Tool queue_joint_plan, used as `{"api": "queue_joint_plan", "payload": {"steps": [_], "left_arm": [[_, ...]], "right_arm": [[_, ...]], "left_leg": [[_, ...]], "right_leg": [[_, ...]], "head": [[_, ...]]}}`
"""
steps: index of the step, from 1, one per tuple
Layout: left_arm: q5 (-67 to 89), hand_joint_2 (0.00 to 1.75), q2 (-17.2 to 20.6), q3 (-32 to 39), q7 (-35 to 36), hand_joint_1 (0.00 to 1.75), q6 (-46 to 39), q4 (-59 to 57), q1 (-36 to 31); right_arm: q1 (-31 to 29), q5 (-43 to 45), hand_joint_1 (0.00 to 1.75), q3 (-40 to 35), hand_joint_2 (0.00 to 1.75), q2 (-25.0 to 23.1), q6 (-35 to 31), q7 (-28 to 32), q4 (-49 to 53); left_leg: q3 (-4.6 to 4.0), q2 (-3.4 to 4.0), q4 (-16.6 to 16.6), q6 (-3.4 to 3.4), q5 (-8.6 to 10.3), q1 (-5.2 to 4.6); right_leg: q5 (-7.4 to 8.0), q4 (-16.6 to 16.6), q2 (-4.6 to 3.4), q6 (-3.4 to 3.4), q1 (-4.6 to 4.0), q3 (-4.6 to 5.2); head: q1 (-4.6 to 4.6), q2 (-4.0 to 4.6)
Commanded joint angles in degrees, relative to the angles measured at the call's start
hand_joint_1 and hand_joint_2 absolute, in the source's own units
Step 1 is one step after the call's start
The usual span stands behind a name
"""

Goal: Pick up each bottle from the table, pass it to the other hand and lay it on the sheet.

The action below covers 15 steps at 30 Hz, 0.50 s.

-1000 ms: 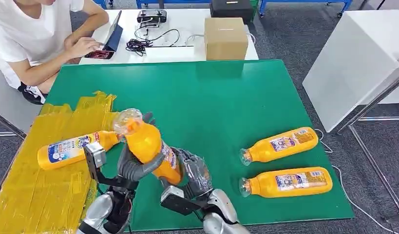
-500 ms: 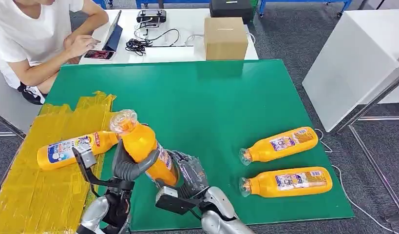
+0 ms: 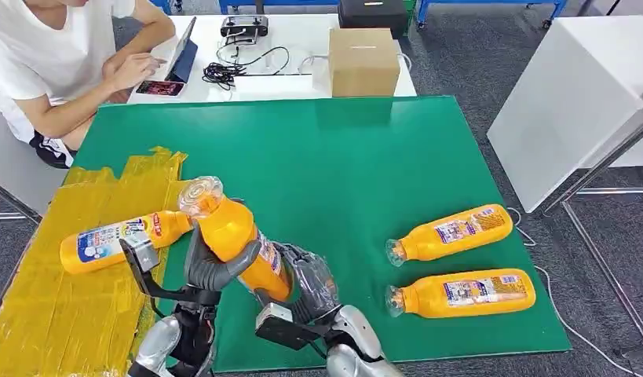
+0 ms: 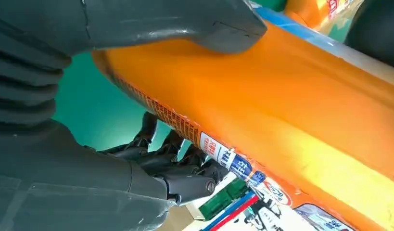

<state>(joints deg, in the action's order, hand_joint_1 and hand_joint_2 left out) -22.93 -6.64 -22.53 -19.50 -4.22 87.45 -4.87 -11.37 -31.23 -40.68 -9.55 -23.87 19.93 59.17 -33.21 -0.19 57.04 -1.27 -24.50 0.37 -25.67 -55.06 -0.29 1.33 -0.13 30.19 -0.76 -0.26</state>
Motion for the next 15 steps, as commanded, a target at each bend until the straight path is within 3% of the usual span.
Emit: {"api": "queue_joint_plan", "payload": {"steps": [1, 2, 3, 4, 6, 7, 9, 10, 12, 14, 15], "left_arm": [[25.40, 1.75, 1.53, -0.04, -9.32, 1.75, -21.86, -0.15, -5.05], [37.28, 1.75, 2.04, 0.85, -10.17, 1.75, -31.58, -0.77, -5.45], [48.26, 1.75, 0.94, 4.03, -9.29, 1.75, -35.78, -1.18, -5.32], [63.29, 1.75, -3.68, 13.19, -9.92, 1.75, -35.78, -0.68, -4.38], [75.16, 1.75, -5.61, 19.76, -9.43, 1.75, -35.78, -0.64, -4.90], [80.82, 1.75, -5.29, 22.85, -8.02, 1.75, -35.78, -1.38, -5.86], [91.11, 1.75, -4.95, 26.83, -5.64, 1.75, -35.78, -1.34, -6.96], [108.73, 1.75, -1.95, 27.78, 4.02, 1.75, -35.78, 0.12, -7.55], [112.69, 1.75, 2.80, 24.60, 10.29, 1.75, -35.78, -4.34, -8.45], [112.69, 1.75, 2.80, 24.60, 10.29, 1.75, -35.78, -4.34, -8.45], [111.18, 1.75, 5.51, 21.89, 13.05, 1.75, -35.78, -7.59, -10.07]], "right_arm": [[6.34, 6.73, 0.00, 5.39, 1.75, 3.35, -3.16, 3.23, 14.48], [8.22, 8.22, 0.00, 6.99, 1.75, 3.91, -2.36, 3.41, 19.03], [9.52, 9.17, 0.00, 8.07, 1.75, 4.66, -1.17, 3.21, 22.99], [10.21, 9.58, 0.00, 9.12, 1.75, 5.49, 0.21, 3.05, 26.64], [11.02, 9.91, 0.00, 10.94, 1.75, 5.98, 0.54, 3.40, 30.06], [11.53, 10.97, 0.00, 12.52, 0.00, 6.25, 1.52, 3.83, 32.56], [12.46, 12.08, 0.00, 14.54, 0.00, 6.06, 1.66, 4.51, 34.94], [13.06, 13.18, 0.00, 15.90, 1.75, 6.15, 1.88, 5.36, 36.61], [13.40, 13.72, 0.00, 16.73, 1.75, 6.25, 1.71, 5.45, 37.32], [13.40, 13.72, 0.00, 16.73, 1.75, 6.25, 1.71, 5.45, 37.32], [13.55, 14.10, 0.00, 17.10, 1.75, 6.41, 1.83, 5.47, 37.68]], "left_leg": [[0.05, -0.27, 0.03, 0.03, -0.05, 0.03], [-0.01, -0.27, 0.04, 0.02, -0.03, 0.01], [0.01, -0.30, 0.08, 0.03, -0.08, 0.03], [0.00, -0.22, 0.03, 0.03, -0.05, -0.02], [0.12, -0.22, 0.04, 0.05, -0.13, 0.00], [0.30, -0.19, 0.03, 0.08, -0.22, 0.02], [-0.06, -0.24, 0.13, 0.01, -0.07, -0.01], [-0.13, -0.16, 0.08, 0.01, -0.03, 0.00], [-0.06, -0.02, 0.00, 0.02, -0.02, -0.05], [0.15, 0.05, -0.08, 0.08, -0.02, -0.05], [0.11, -0.04, -0.07, 0.06, 0.00, -0.04]], "right_leg": [[-0.13, 0.01, 0.31, 0.03, -0.03, -0.17], [-0.11, -0.01, 0.30, 0.03, -0.01, -0.11], [-0.16, -0.02, 0.35, 0.04, -0.03, -0.16], [-0.13, -0.04, 0.25, 0.03, 0.02, -0.09], [-0.19, -0.02, 0.27, 0.04, 0.00, -0.24], [-0.27, 0.01, 0.28, 0.06, -0.02, -0.44], [-0.13, -0.11, 0.28, 0.06, 0.01, -0.08], [-0.04, -0.08, 0.22, 0.04, 0.00, 0.03], [-0.01, -0.03, 0.11, 0.02, 0.02, 0.01], [-0.01, 0.02, 0.08, 0.00, 0.01, -0.16], [-0.02, 0.02, 0.15, -0.01, 0.00, -0.13]], "head": [[0.00, 0.00], [-0.02, 0.00], [-0.04, 0.00], [0.00, 0.00], [0.02, 0.00], [0.00, 0.00], [-0.02, 0.00], [-0.04, 0.00], [-0.04, 0.00], [-0.02, 0.00], [-0.02, 0.00]]}}
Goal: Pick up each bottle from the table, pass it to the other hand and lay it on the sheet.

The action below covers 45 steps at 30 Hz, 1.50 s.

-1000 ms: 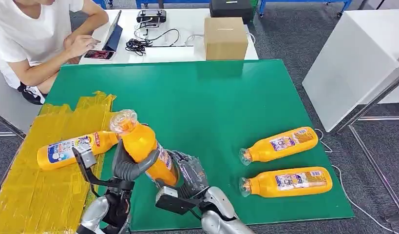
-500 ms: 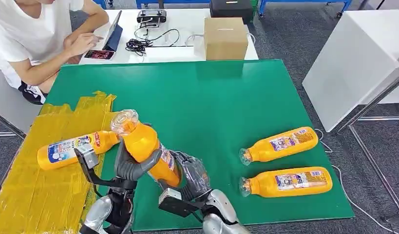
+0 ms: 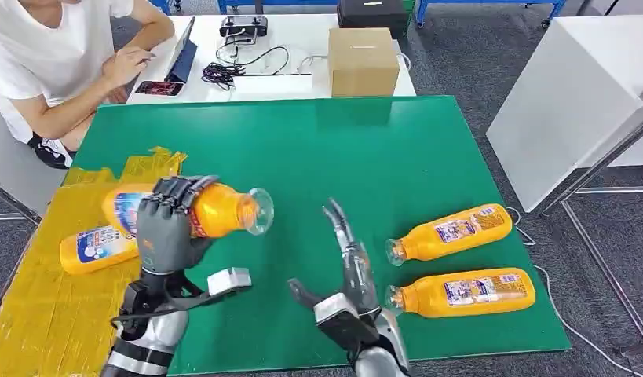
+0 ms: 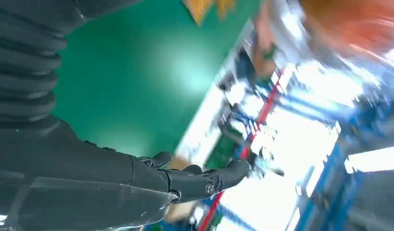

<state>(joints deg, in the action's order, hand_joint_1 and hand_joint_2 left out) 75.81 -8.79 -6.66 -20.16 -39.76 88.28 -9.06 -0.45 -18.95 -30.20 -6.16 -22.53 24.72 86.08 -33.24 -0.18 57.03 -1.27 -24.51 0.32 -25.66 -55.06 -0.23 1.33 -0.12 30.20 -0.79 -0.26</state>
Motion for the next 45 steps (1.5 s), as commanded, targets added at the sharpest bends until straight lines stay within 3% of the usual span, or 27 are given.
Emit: {"api": "queue_joint_plan", "payload": {"steps": [1, 2, 3, 5, 7, 10, 14, 16, 23, 35, 36, 37, 45], "left_arm": [[14.19, 1.75, 15.15, 0.33, 20.81, 1.75, -0.24, -12.15, -7.85], [14.19, 1.75, 19.16, -8.90, 29.82, 1.75, -0.24, -18.15, -11.08], [14.19, 1.75, 19.82, -11.91, 31.88, 1.75, 0.34, -24.02, -14.22], [14.19, 1.75, 19.52, -12.19, 32.03, 1.75, 0.48, -25.07, -15.23], [14.19, 1.75, 19.82, -13.30, 32.48, 1.75, 0.67, -27.59, -16.64], [14.19, 1.75, 19.71, -14.95, 32.72, 1.75, 4.81, -33.32, -19.45], [11.69, 1.75, 16.75, -11.90, 31.13, 1.75, 20.43, -42.54, -23.89], [11.16, 1.75, 15.99, -11.49, 30.99, 1.75, 22.84, -45.13, -25.38], [10.42, 1.75, 15.54, -11.05, 30.73, 1.75, 23.40, -46.05, -25.87], [4.07, 1.75, 14.26, -8.04, 29.35, 1.75, 23.80, -58.55, -31.28], [3.65, 1.75, 14.10, -7.63, 28.89, 0.38, 22.67, -59.04, -31.47], [3.06, 1.75, 13.95, -7.30, 28.12, 0.00, 22.47, -59.26, -31.38], [2.56, 1.75, 13.70, -7.16, 27.38, 0.00, 23.18, -59.83, -31.33]], "right_arm": [[2.59, 2.84, 0.00, 7.15, 1.75, 2.78, 1.73, 0.89, 10.47], [2.38, 2.78, 0.00, 7.41, 1.75, 2.73, 2.23, 0.86, 9.94], [2.04, 2.54, 0.00, 7.39, 1.75, 2.66, 2.97, 0.54, 9.29], [1.86, 2.55, 0.00, 7.37, 1.75, 2.44, 2.95, 0.54, 8.93], [1.64, 2.50, 0.00, 7.29, 1.75, 2.29, 3.03, 0.60, 8.45], [1.34, 1.88, 0.00, 6.92, 1.75, 2.18, 3.28, 0.45, 8.20], [1.85, 0.20, 0.00, 8.40, 1.75, 1.74, 3.61, -1.08, 9.23], [1.91, -0.01, 0.00, 9.09, 1.75, 1.57, 4.56, -1.68, 9.63], [1.80, -0.05, 0.00, 9.31, 1.75, 1.41, 4.85, -1.79, 9.53], [-0.92, -0.56, 0.00, 8.98, 1.75, -0.08, 6.39, -1.76, 5.14], [-1.13, -0.55, 0.00, 8.74, 1.75, -0.15, 6.27, -1.76, 4.80], [-1.23, -0.55, 0.00, 8.63, 1.75, -0.15, 6.16, -1.76, 4.58], [-1.34, -0.52, 0.00, 8.53, 1.75, -0.07, 6.11, -1.76, 4.28]], "left_leg": [[0.07, -0.12, -0.02, 0.06, 0.01, 0.03], [0.12, -0.24, -0.07, 0.09, 0.03, 0.02], [0.17, -0.25, -0.07, 0.10, 0.01, 0.04], [0.13, -0.60, -0.12, 0.08, 0.16, 0.00], [0.11, -0.22, -0.06, 0.13, 0.13, 0.08], [0.11, -0.32, -0.05, 0.12, 0.13, 0.09], [0.08, -0.23, -0.03, 0.13, 0.13, 0.12], [0.05, -0.25, 0.00, 0.14, 0.14, 0.12], [0.22, -0.25, -0.08, 0.16, 0.13, 0.08], [0.23, -0.11, -0.08, 0.13, 0.17, 0.09], [0.23, -0.10, -0.08, 0.13, 0.16, 0.09], [0.29, -0.05, -0.10, 0.13, 0.16, 0.09], [0.37, -0.12, -0.07, 0.11, 0.17, 0.09]], "right_leg": [[-0.04, 0.02, 0.14, -0.01, 0.00, -0.10], [-0.06, 0.03, 0.26, -0.02, 0.00, -0.17], [-0.09, 0.05, 0.30, -0.02, -0.02, -0.23], [-0.08, 0.07, 0.60, -0.01, 0.00, -0.25], [-0.02, 0.02, 0.24, -0.01, -0.03, -0.11], [-0.04, 0.03, 0.36, 0.00, -0.07, -0.20], [-0.03, -0.01, 0.24, 0.02, -0.03, -0.15], [-0.04, -0.04, 0.30, 0.01, -0.04, -0.16], [-0.04, 0.04, 0.27, 0.03, -0.01, -0.31], [0.05, 0.01, 0.12, 0.04, -0.02, -0.31], [0.04, -0.01, 0.12, 0.03, -0.02, -0.31], [0.05, 0.02, 0.08, 0.04, -0.02, -0.36], [0.04, -0.01, 0.11, 0.02, -0.02, -0.45]], "head": [[0.00, 0.00], [0.04, 0.00], [0.00, 0.00], [0.00, 0.00], [0.00, 0.00], [0.04, 0.00], [-0.02, 0.00], [0.00, 0.00], [0.00, 0.00], [0.00, 0.00], [0.00, 0.00], [0.00, 0.00], [0.00, 0.00]]}}
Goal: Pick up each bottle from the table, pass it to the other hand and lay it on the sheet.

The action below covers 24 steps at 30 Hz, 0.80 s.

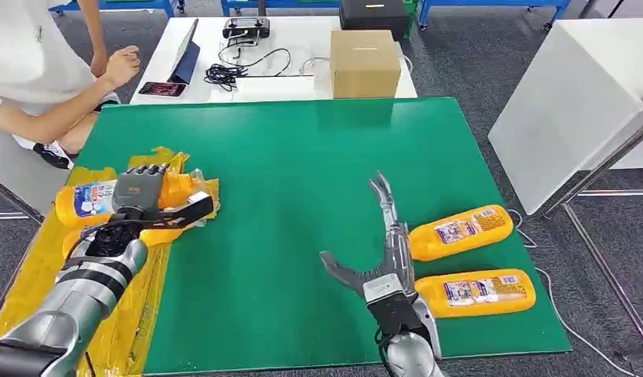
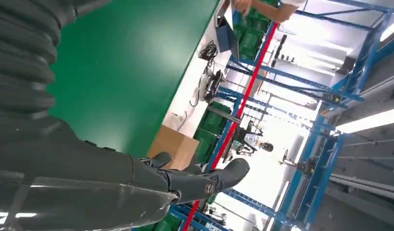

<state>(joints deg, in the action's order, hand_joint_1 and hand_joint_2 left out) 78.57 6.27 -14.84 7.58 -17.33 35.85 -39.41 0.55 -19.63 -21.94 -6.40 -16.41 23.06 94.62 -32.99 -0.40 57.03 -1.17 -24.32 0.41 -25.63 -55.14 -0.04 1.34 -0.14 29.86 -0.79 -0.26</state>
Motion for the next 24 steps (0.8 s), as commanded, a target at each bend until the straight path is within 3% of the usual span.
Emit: {"api": "queue_joint_plan", "payload": {"steps": [1, 10, 11, 14, 18, 19, 21, 24], "left_arm": [[-0.31, 1.75, -1.37, 1.05, -0.48, 0.00, 0.98, -7.51, -1.06], [-13.13, 1.75, -1.54, 5.03, -9.88, 0.00, 9.63, -9.43, -1.87], [-13.93, 0.00, -1.51, 5.23, -10.32, 0.00, 9.95, -9.48, -1.83], [-17.97, 0.00, -1.57, 6.38, -13.36, 0.00, 12.07, -8.80, -1.07], [-24.37, 0.00, -2.42, 7.74, -18.87, 0.00, 8.47, -3.49, 2.02], [-30.30, 1.75, -3.72, 10.11, -24.11, 0.00, 6.83, 1.32, 4.39], [-42.84, 1.75, -6.13, 12.33, -30.94, 0.00, 7.56, 14.06, 10.45], [-55.99, 1.75, -8.11, 11.41, -32.55, 0.00, 7.79, 33.94, 18.96]], "right_arm": [[-2.36, 0.21, 0.00, 0.27, 1.75, 0.21, 0.03, -0.12, -4.22], [-3.44, 0.73, 0.00, 0.09, 1.75, 0.59, -0.31, -0.05, -5.76], [-3.53, 0.76, 0.00, 0.06, 1.75, 0.61, -0.34, -0.04, -5.84], [-3.92, 0.91, 0.00, -0.09, 1.75, 0.79, -0.36, -0.01, -6.30], [-4.49, -1.15, 0.00, -0.55, 1.75, 2.02, -1.49, -0.04, -6.74], [-5.02, -5.33, 0.00, -1.09, 1.75, 3.26, -3.69, -0.64, -7.18], [-6.45, -16.05, 0.00, -2.03, 1.75, 6.72, -7.06, -4.53, -7.97], [-8.75, -26.07, 0.00, -1.11, 1.75, 11.82, -6.46, -9.79, -8.60]], "left_leg": [[0.16, 0.12, -0.10, 0.02, -0.01, 0.00], [0.28, 0.14, -0.15, 0.02, 0.01, -0.02], [0.28, 0.09, -0.10, 0.01, 0.00, -0.02], [0.33, 0.12, -0.13, 0.01, 0.00, -0.01], [0.22, 0.12, -0.09, 0.01, -0.01, 0.01], [0.13, 0.07, -0.03, 0.01, -0.02, 0.03], [0.09, 0.08, -0.07, 0.00, -0.03, 0.00], [-0.08, -0.04, 0.00, -0.03, 0.01, -0.04]], "right_leg": [[0.02, 0.11, -0.09, 0.03, 0.00, -0.13], [0.06, 0.13, -0.12, 0.04, 0.02, -0.25], [0.03, 0.08, -0.09, 0.03, 0.02, -0.25], [0.05, 0.12, -0.11, 0.03, 0.01, -0.30], [0.03, 0.11, -0.10, 0.05, 0.00, -0.20], [0.00, 0.07, -0.04, 0.04, -0.03, -0.13], [-0.01, 0.11, -0.03, 0.07, 0.00, -0.09], [0.00, 0.07, 0.06, 0.07, 0.05, 0.07]], "head": [[0.00, 0.00], [0.02, 0.00], [0.00, 0.00], [0.00, 0.00], [0.02, 0.00], [-0.04, 0.00], [0.00, 0.00], [0.02, 0.00]]}}
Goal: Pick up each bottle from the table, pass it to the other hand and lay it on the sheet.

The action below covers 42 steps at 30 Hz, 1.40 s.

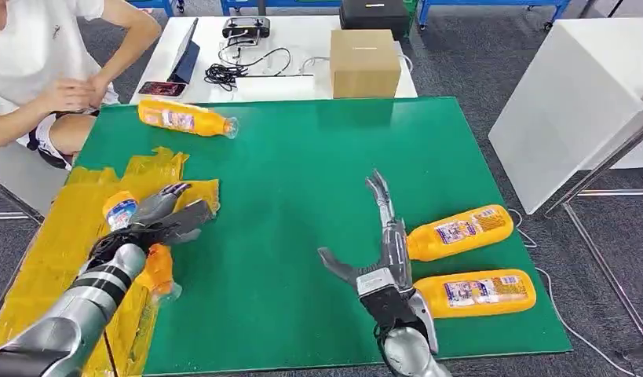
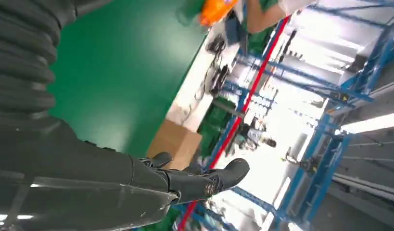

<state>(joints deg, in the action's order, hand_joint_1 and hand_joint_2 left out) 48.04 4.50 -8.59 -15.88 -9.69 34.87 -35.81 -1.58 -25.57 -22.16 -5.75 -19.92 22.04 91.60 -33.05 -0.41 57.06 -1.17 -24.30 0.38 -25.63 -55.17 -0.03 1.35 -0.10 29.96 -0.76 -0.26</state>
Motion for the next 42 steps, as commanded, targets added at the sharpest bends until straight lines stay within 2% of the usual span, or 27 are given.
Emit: {"api": "queue_joint_plan", "payload": {"steps": [1, 7, 8, 11, 13, 14, 17, 25, 26, 30, 38, 42], "left_arm": [[-26.15, 1.75, -5.77, 3.90, -7.23, 0.00, -0.04, 37.57, 16.33], [-27.26, 1.75, -4.93, 3.38, -7.12, 0.00, -0.43, 35.90, 15.46], [-31.99, 1.75, -6.21, 4.72, -11.40, 0.00, -0.73, 37.96, 16.25], [-37.14, 1.75, -6.97, 4.57, -11.18, 0.00, 0.31, 46.03, 19.60], [-39.22, 1.75, -7.19, 4.21, -11.15, 0.00, 1.14, 49.18, 21.33], [-40.99, 1.75, -7.48, 3.81, -11.21, 0.00, 2.27, 50.52, 22.27], [-43.50, 1.75, -7.84, 2.31, -11.71, 0.00, 3.84, 51.75, 23.64], [-43.68, 1.75, -7.72, 2.17, -11.85, 0.00, 3.83, 51.29, 23.45], [-46.19, 1.75, -7.74, 1.88, -12.38, 0.00, 5.64, 51.66, 23.81], [-48.88, 1.75, -7.73, -0.14, -13.19, 0.00, 7.14, 54.47, 25.55], [-50.37, 1.75, -6.54, -3.04, -13.74, 0.00, 6.63, 55.18, 25.41], [-51.01, 1.75, -6.44, -3.63, -14.03, 0.00, 6.63, 54.44, 24.84]], "right_arm": [[-6.83, -19.93, 0.00, -0.04, 1.75, 11.51, -2.42, -8.64, -5.66], [-6.57, -20.06, 0.00, 0.12, 1.75, 10.88, -1.97, -8.31, -5.41], [-7.76, -25.78, 0.00, -0.53, 1.75, 13.07, -2.01, -11.93, -5.98], [-11.90, -28.87, 0.00, 0.24, 1.75, 18.50, 3.02, -14.17, -8.59], [-14.43, -30.28, 0.00, 0.92, 1.75, 21.66, 6.13, -14.25, -10.58], [-16.85, -31.55, 0.00, 0.48, 1.75, 24.96, 9.39, -14.28, -12.59], [-21.58, -30.17, 0.00, 0.41, 1.75, 30.65, 15.57, -11.81, -17.57], [-21.41, -29.55, 0.00, 0.29, 1.75, 30.81, 16.11, -11.26, -17.29], [-23.20, -28.68, 0.00, -2.14, 1.75, 34.40, 20.63, -12.67, -18.04], [-27.46, -23.10, 0.00, -2.55, 1.75, 41.54, 26.13, -8.73, -23.43], [-28.65, -12.08, 0.00, -5.56, 1.75, 50.34, 35.89, -6.27, -22.44], [-29.44, -9.79, 0.00, -7.58, 1.75, 51.90, 37.53, -6.09, -23.34]], "left_leg": [[0.02, -0.03, -0.02, -0.06, -0.07, -0.03], [-0.17, 0.10, 0.00, 0.01, -0.06, -0.12], [-0.19, 0.04, 0.00, 0.02, -0.04, -0.11], [-0.23, 0.04, 0.05, -0.01, -0.06, -0.12], [-0.22, 0.14, 0.07, -0.03, -0.10, -0.12], [-0.16, 0.19, 0.08, -0.04, -0.14, -0.14], [-0.20, 0.07, 0.06, -0.10, -0.06, -0.19], [-0.25, -0.06, 0.07, -0.08, 0.01, -0.25], [-0.24, -0.07, 0.06, -0.06, 0.01, -0.24], [-0.31, -0.10, 0.13, -0.13, 0.00, -0.31], [-0.35, -0.22, 0.09, -0.15, 0.03, -0.32], [-0.29, -0.19, 0.09, -0.12, 0.00, -0.32]], "right_leg": [[-0.04, 0.14, 0.06, 0.12, 0.02, -0.10], [-0.01, 0.05, -0.09, 0.04, 0.08, 0.14], [-0.01, 0.05, -0.02, 0.02, 0.11, 0.16], [0.00, 0.04, -0.05, 0.06, 0.08, 0.20], [0.00, 0.02, -0.14, 0.08, 0.07, 0.21], [-0.02, 0.03, -0.17, 0.12, 0.08, 0.14], [0.01, 0.02, -0.07, 0.14, 0.15, 0.16], [0.08, 0.03, 0.05, 0.16, 0.18, 0.18], [0.07, 0.03, 0.08, 0.15, 0.16, 0.17], [0.05, -0.05, 0.09, 0.20, 0.23, 0.27], [0.05, -0.01, 0.19, 0.20, 0.23, 0.24], [0.04, 0.01, 0.19, 0.18, 0.24, 0.17]], "head": [[-0.02, 0.00], [0.00, 0.00], [-0.02, 0.00], [0.00, 0.00], [0.02, 0.00], [0.02, 0.00], [0.00, 0.00], [0.00, 0.00], [0.00, 0.00], [0.06, 0.00], [0.02, 0.00], [0.02, 0.00]]}}
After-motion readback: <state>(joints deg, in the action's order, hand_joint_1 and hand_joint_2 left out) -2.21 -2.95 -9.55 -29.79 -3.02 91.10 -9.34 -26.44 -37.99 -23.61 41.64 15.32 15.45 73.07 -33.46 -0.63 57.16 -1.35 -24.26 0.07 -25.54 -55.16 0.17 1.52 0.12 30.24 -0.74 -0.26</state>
